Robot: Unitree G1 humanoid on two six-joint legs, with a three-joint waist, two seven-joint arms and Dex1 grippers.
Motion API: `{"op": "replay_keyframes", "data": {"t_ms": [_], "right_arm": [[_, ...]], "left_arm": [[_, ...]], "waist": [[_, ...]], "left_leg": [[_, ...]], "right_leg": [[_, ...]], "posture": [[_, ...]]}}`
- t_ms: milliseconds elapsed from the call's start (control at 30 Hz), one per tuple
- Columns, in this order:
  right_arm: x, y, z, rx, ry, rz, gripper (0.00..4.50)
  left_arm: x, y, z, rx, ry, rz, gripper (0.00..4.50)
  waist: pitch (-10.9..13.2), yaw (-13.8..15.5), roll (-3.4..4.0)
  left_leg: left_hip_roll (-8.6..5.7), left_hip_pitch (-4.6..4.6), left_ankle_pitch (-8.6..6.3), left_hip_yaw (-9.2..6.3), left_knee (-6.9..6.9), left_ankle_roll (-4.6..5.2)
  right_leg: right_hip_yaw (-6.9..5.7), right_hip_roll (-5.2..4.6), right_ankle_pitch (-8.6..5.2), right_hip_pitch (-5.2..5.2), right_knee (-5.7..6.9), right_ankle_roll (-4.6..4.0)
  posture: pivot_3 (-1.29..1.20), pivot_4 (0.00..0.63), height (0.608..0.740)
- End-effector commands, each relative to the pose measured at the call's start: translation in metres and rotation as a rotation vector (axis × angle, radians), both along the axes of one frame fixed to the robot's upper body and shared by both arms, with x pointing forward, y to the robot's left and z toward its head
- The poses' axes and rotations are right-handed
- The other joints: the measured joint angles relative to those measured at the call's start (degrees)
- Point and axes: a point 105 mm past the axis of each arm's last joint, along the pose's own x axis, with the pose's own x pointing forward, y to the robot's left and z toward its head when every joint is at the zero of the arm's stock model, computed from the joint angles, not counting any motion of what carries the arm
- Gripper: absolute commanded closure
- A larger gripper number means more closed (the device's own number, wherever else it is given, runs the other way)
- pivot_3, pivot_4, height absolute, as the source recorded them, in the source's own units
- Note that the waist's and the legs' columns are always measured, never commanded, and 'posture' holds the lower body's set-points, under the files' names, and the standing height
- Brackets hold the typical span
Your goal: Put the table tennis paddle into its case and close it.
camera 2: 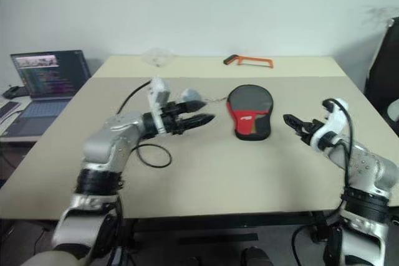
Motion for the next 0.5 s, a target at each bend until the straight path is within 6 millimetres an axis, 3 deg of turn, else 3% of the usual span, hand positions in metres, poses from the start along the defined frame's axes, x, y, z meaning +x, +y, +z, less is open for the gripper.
{"op": "replay_keyframes", "data": {"t_ms": [33,200,333,500], "right_arm": [[0.006,0.005,-0.007,0.096,0.057,-0.014,0.0],[0.011,0.023,-0.026,0.102,0.11,0.029,0.0],[0.018,0.048,-0.045,0.15,0.157,0.087,0.0],[0.032,0.063,-0.045,0.221,0.152,0.116,0.0]], "left_arm": [[-0.014,0.029,0.017,-0.023,-0.014,0.023,0.02],[-0.016,0.058,0.0,0.158,-0.021,0.118,0.02],[-0.015,0.082,0.0,0.218,-0.05,0.207,0.02],[-0.022,0.078,-0.004,0.222,-0.042,0.201,0.02]], "waist": [[0.0,0.0,0.0],[0.0,0.3,0.0],[0.0,0.0,-0.01],[0.0,-0.6,-0.02]], "left_leg": [[0.01,-0.01,0.0,-0.02,-0.01,0.0],[-0.02,-0.08,0.0,-0.09,-0.01,0.01],[-0.01,-0.01,0.0,-0.03,0.0,0.01],[0.05,0.05,0.0,0.04,0.0,0.01]], "right_leg": [[-0.02,0.0,0.0,-0.01,0.0,0.0],[-0.11,-0.01,0.0,-0.05,-0.01,0.0],[-0.08,-0.01,0.0,0.0,-0.03,0.01],[-0.03,-0.01,0.01,0.0,0.0,-0.01]], "posture": [[0.0,0.15,0.74],[0.0,0.15,0.74],[0.0,0.15,0.74],[0.0,0.15,0.74]]}}
